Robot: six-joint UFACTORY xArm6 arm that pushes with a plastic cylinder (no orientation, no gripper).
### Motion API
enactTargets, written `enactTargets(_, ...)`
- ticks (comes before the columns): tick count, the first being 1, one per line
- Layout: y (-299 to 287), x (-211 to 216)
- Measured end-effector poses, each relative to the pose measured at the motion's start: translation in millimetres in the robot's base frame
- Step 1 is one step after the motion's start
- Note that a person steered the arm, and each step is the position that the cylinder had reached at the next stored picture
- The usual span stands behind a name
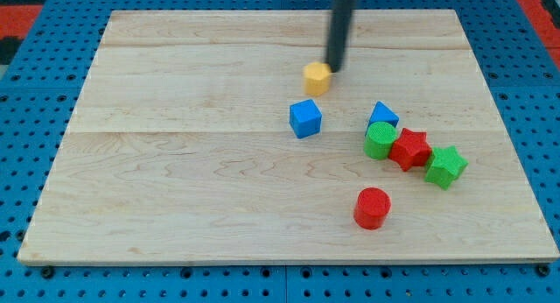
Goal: Slide the yellow hexagon diagonally to the top left of the blue cube
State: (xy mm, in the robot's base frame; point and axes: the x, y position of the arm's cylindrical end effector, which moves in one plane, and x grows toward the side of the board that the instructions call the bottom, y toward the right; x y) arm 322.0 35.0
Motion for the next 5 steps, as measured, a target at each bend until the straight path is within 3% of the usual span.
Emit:
enactTargets(2, 44.4, 11.0)
enactTargets(3, -7.1, 52.0)
enactTargets(5, -154.7, 36.6)
